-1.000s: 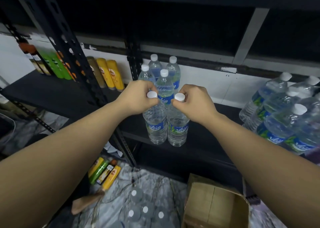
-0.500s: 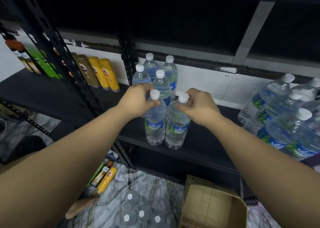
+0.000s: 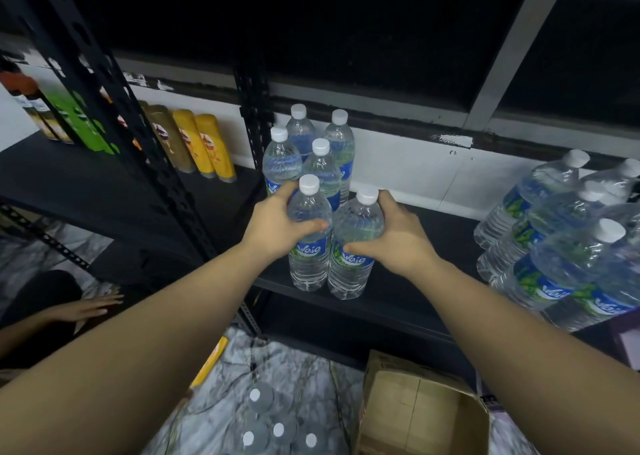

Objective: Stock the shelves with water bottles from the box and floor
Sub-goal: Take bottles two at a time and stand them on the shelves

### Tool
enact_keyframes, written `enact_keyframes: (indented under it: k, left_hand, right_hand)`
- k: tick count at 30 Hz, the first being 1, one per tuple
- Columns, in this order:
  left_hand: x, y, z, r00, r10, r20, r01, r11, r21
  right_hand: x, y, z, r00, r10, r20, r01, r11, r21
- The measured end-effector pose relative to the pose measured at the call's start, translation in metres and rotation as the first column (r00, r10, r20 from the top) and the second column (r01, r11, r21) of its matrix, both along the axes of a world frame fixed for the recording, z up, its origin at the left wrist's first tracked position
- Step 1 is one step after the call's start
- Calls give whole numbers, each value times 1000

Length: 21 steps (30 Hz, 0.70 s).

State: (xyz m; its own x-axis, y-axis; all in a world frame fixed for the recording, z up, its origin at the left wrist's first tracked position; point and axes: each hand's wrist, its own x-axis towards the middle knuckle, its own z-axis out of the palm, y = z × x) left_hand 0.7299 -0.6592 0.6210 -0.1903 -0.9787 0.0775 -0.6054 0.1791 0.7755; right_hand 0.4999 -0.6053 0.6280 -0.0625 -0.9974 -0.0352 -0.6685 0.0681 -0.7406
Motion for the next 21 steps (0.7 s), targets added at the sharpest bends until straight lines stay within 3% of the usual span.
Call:
enact_keyframes:
  k: [21]
  left_hand:
    - [78, -63, -1, 981, 61, -184, -50, 997, 62]
  right_hand:
    - [78, -57, -17, 987, 2, 162, 12, 996, -85]
